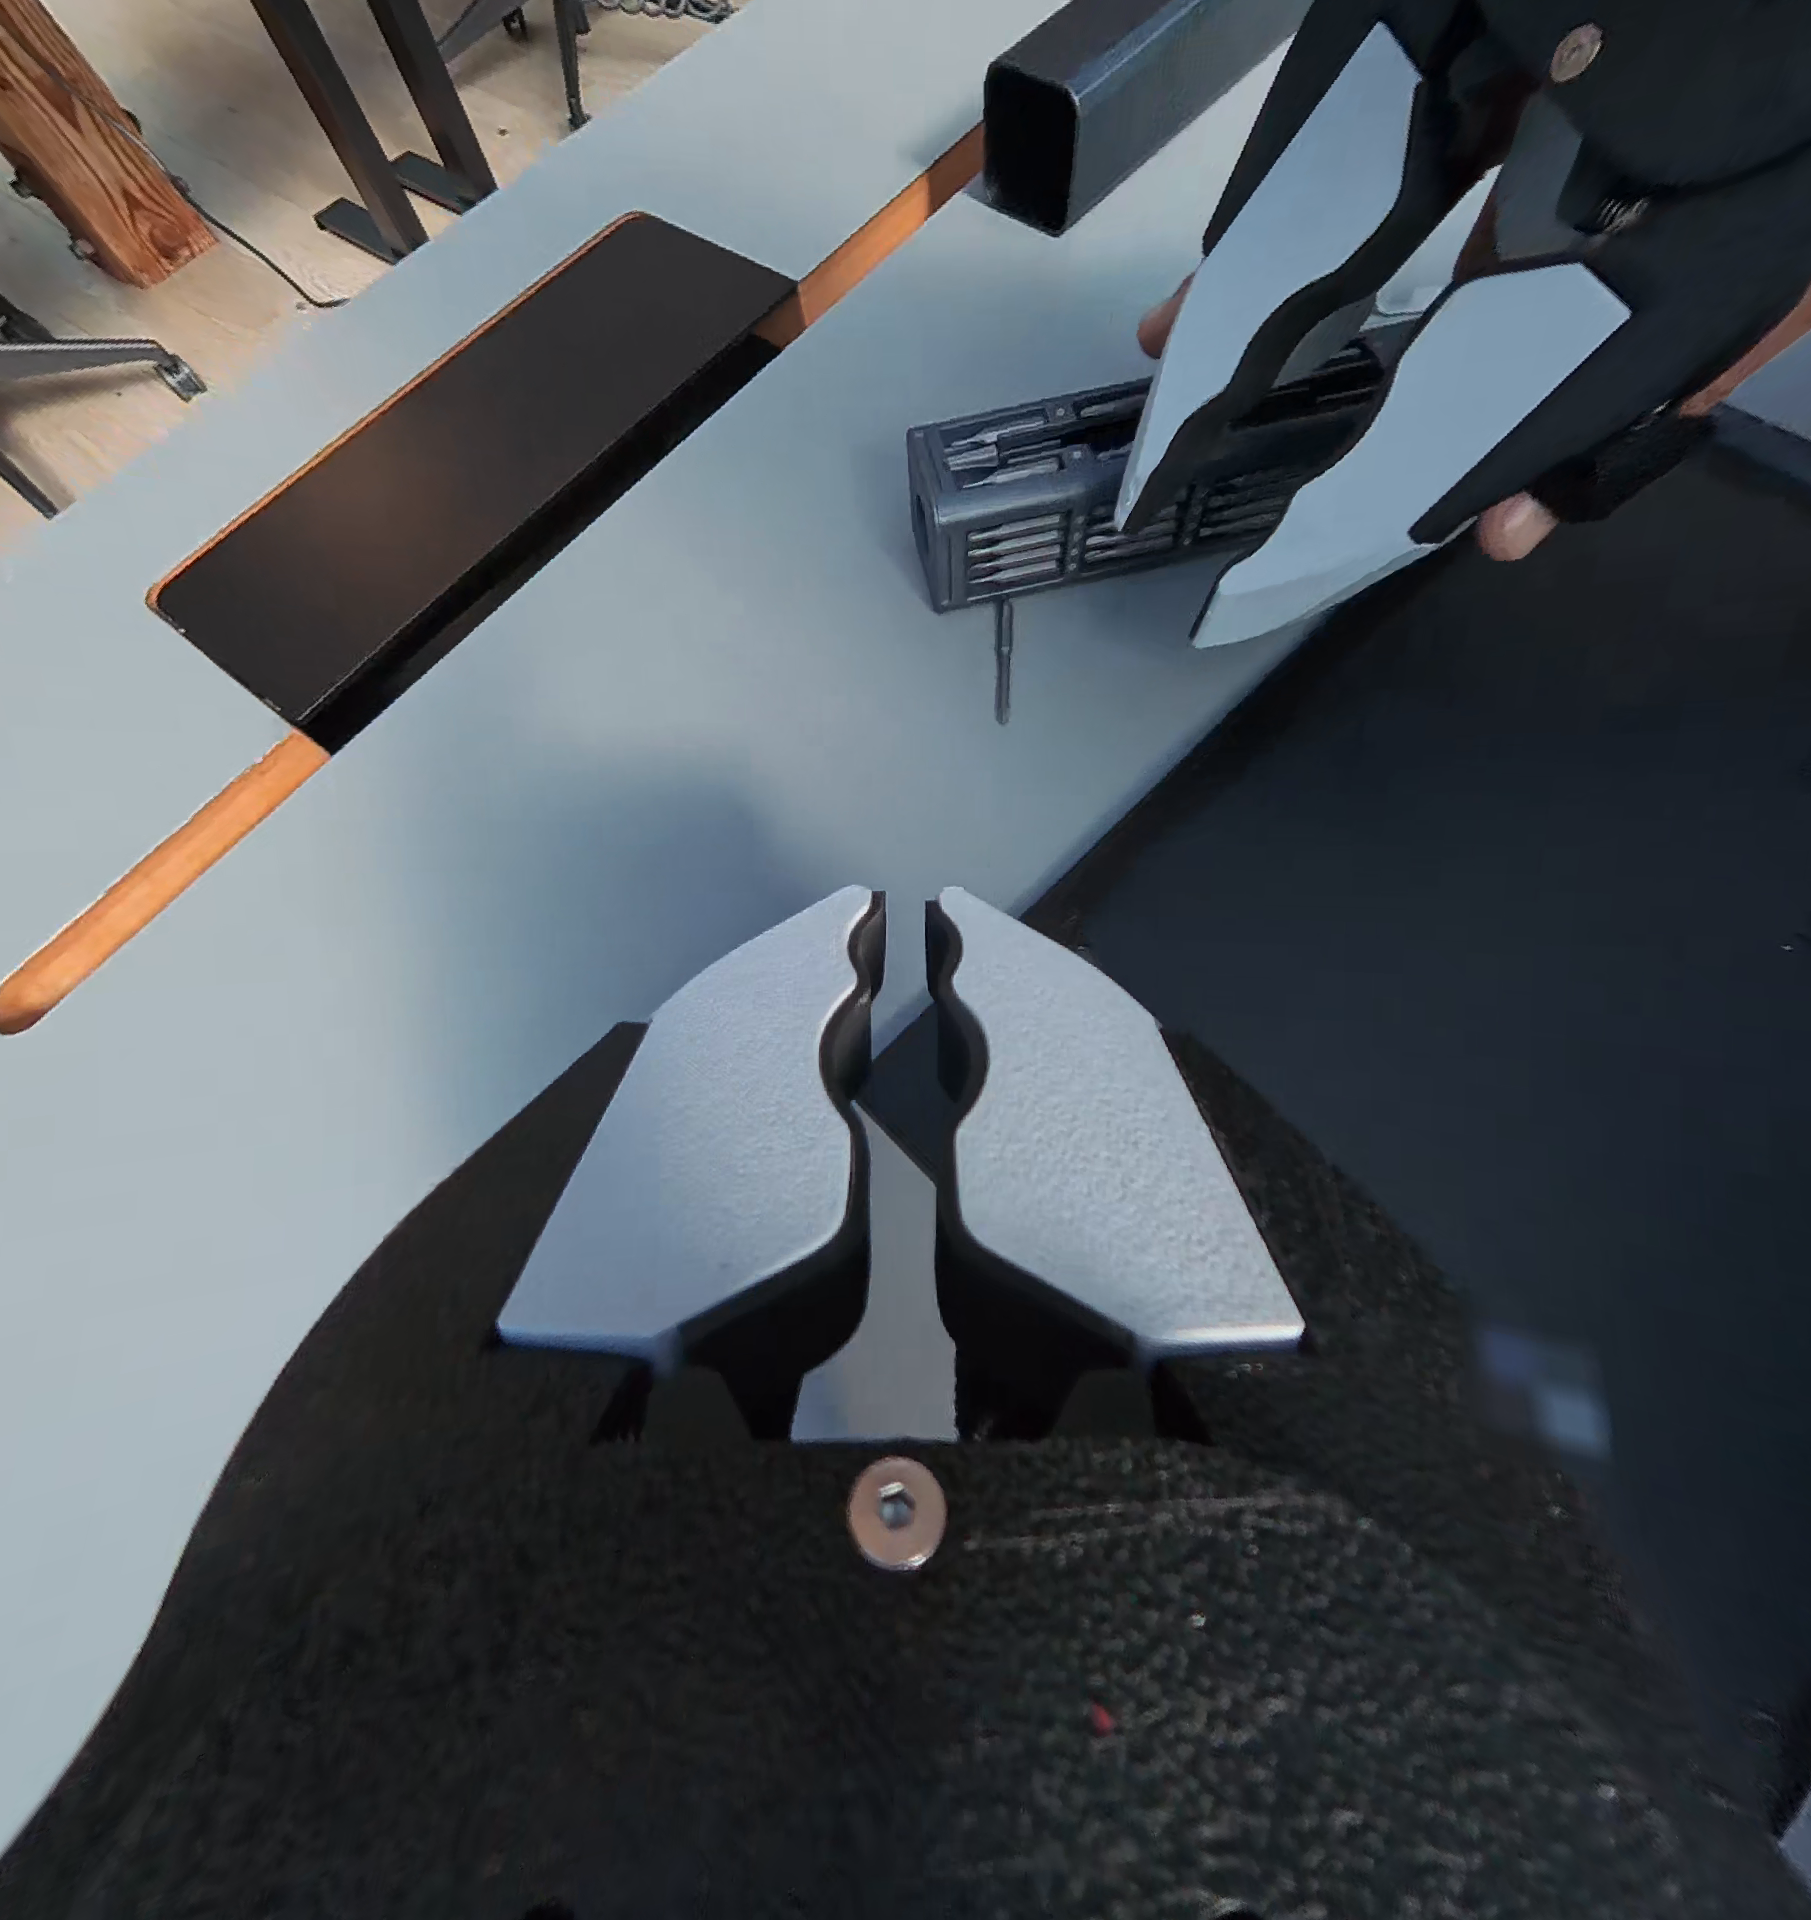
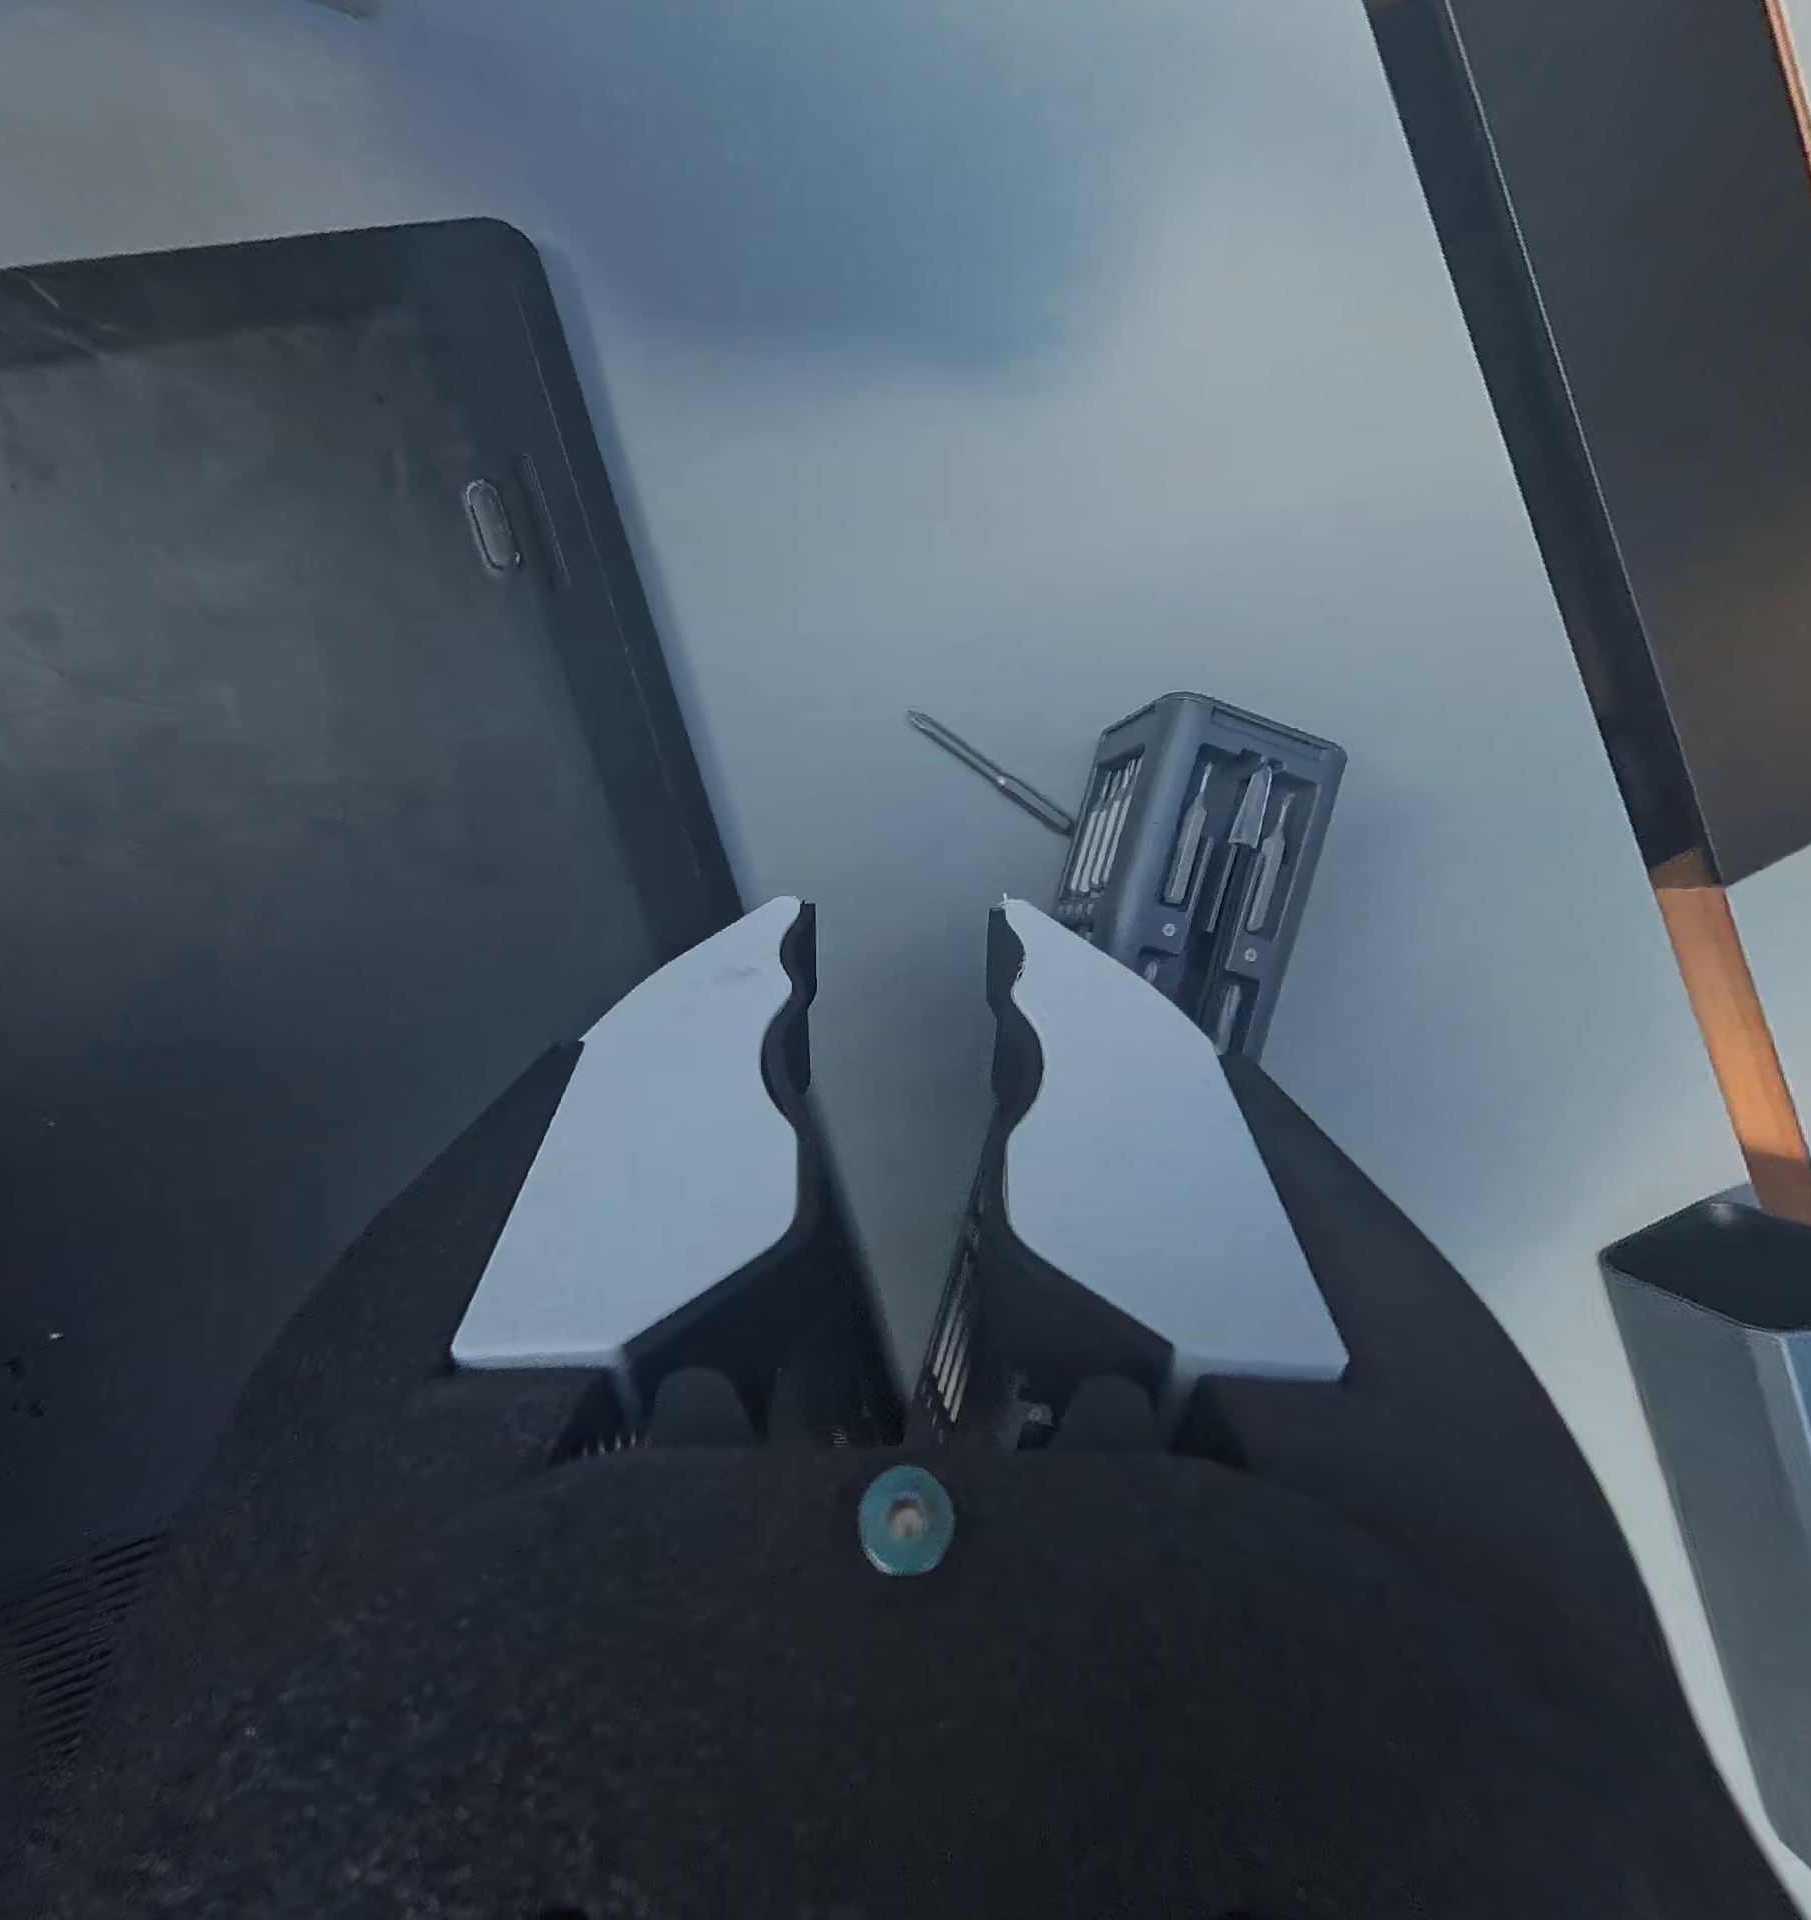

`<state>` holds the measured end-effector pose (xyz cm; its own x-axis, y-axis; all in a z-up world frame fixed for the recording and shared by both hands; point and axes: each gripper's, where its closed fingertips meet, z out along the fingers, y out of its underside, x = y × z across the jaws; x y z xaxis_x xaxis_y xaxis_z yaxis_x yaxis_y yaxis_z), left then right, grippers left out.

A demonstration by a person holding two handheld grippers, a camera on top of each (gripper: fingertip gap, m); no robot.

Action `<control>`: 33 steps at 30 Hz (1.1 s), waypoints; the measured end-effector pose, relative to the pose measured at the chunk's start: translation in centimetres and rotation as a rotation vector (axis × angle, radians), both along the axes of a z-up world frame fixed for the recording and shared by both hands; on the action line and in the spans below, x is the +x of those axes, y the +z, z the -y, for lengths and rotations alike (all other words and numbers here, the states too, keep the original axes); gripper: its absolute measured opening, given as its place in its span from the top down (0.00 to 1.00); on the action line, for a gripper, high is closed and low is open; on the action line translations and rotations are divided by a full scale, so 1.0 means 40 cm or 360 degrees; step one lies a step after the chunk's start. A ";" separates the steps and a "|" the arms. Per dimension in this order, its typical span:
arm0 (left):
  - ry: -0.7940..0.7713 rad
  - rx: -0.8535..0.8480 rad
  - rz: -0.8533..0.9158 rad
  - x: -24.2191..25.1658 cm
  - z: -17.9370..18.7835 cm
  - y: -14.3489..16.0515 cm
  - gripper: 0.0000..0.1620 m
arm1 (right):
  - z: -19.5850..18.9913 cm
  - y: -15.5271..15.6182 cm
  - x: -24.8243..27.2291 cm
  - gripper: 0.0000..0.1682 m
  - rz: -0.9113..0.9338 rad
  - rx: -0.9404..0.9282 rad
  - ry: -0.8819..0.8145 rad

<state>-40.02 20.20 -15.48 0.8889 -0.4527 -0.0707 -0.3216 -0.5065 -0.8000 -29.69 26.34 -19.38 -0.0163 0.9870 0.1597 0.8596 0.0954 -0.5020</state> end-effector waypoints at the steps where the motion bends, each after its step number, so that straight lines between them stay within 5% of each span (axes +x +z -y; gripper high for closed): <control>1: -0.0057 -0.0014 0.0052 0.013 -0.011 0.002 0.96 | 0.015 -0.001 0.002 0.82 -0.0018 -0.0037 -0.0002; 7: -0.0228 -0.0101 0.0293 0.068 -0.029 -0.010 0.90 | -0.037 -0.021 -0.028 0.79 0.0118 0.0301 0.0349; 24: -0.0097 -0.0141 0.0094 0.007 0.041 -0.052 0.91 | -0.067 -0.055 -0.086 0.84 0.0559 0.0516 0.1259; 33: -0.0022 -0.0164 0.0096 -0.017 0.061 -0.060 0.91 | -0.053 -0.083 -0.068 0.88 0.0896 0.0372 0.1806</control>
